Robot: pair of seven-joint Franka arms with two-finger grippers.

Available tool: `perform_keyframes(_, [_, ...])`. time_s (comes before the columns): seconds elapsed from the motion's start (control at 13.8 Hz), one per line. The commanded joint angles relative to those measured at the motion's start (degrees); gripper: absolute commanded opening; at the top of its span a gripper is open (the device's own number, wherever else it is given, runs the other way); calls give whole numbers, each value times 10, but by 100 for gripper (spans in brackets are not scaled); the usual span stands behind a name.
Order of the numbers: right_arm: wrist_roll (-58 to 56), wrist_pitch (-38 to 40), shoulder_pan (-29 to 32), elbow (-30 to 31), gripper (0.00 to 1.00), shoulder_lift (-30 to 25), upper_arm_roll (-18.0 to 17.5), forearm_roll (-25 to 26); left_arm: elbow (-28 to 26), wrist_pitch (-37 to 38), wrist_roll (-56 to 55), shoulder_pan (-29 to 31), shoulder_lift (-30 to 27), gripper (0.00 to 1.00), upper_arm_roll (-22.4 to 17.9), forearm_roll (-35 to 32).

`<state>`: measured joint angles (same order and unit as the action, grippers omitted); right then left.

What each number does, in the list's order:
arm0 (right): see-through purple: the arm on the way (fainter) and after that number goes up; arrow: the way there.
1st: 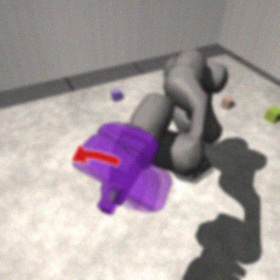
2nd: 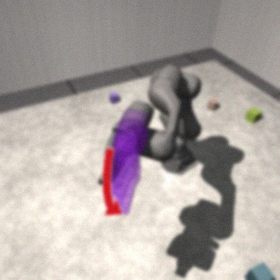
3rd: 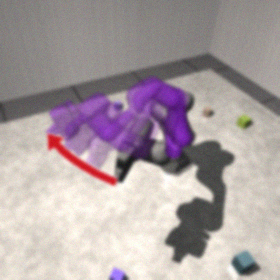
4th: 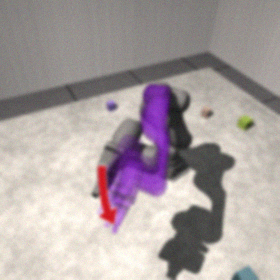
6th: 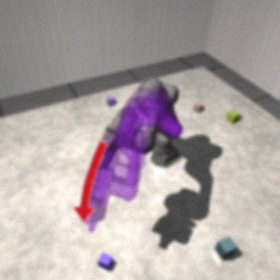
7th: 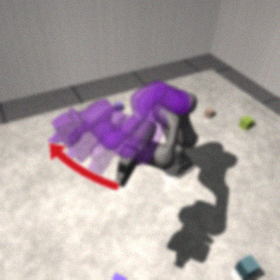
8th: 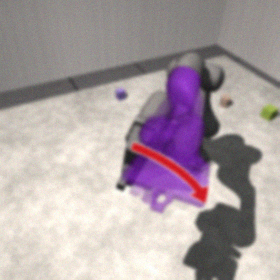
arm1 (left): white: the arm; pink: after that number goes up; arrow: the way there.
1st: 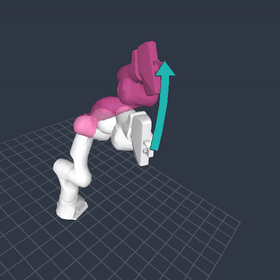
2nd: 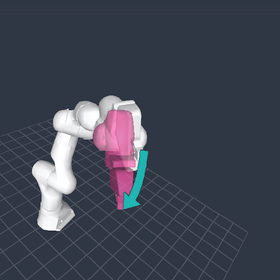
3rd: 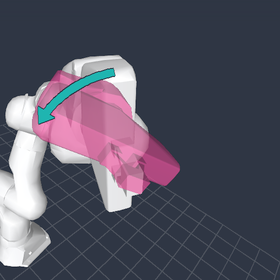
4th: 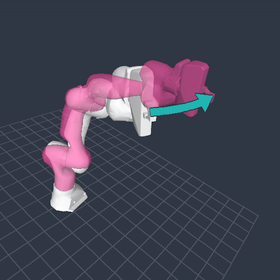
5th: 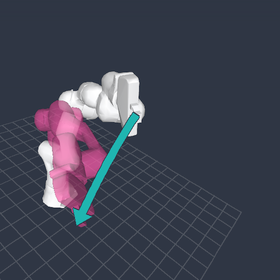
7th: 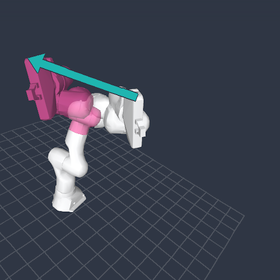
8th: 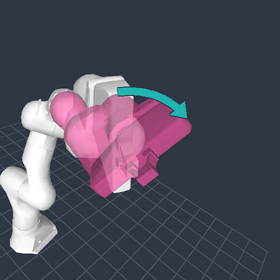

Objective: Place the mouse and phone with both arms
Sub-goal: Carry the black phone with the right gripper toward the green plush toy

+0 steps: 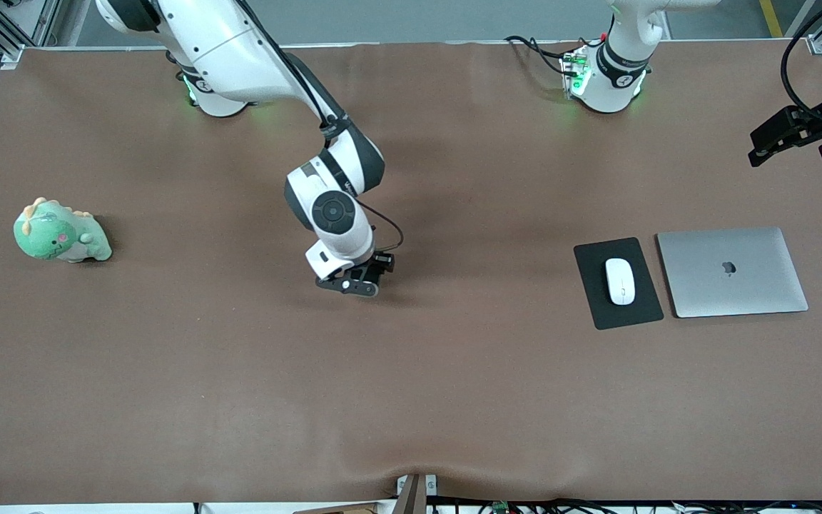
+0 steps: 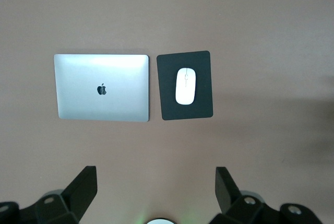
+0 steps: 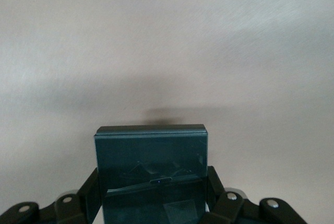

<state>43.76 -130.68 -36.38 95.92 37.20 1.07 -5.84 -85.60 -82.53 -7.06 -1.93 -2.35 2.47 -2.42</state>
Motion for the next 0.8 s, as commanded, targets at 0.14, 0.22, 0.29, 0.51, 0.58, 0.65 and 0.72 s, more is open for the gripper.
perform_keyframes(0.14, [-42,77,47,8,0,-44,-7,-4,4,-4,9,-1,6,100,-5,22])
perform_keyframes(0.22, [-46,95,58,8,0,-52,-7,-4,4,-5,10,-1,7,100,-5,22])
perform_keyframes(0.29, [-53,107,67,11,0,-61,-7,-4,4,-6,10,-1,7,100,-5,24])
perform_keyframes(0.51, [-96,109,99,46,0,-99,-7,-4,3,-6,10,-1,7,100,-6,26])
perform_keyframes(0.58, [-117,109,111,61,0,-113,-7,-4,1,-6,9,-1,7,100,-6,26])
perform_keyframes(0.65, [-124,107,124,74,0,-125,-7,-4,0,-5,9,-1,9,100,-6,26])
perform_keyframes(0.72, [-124,108,134,81,0,-134,-8,-4,0,-5,9,-1,9,100,-6,26])
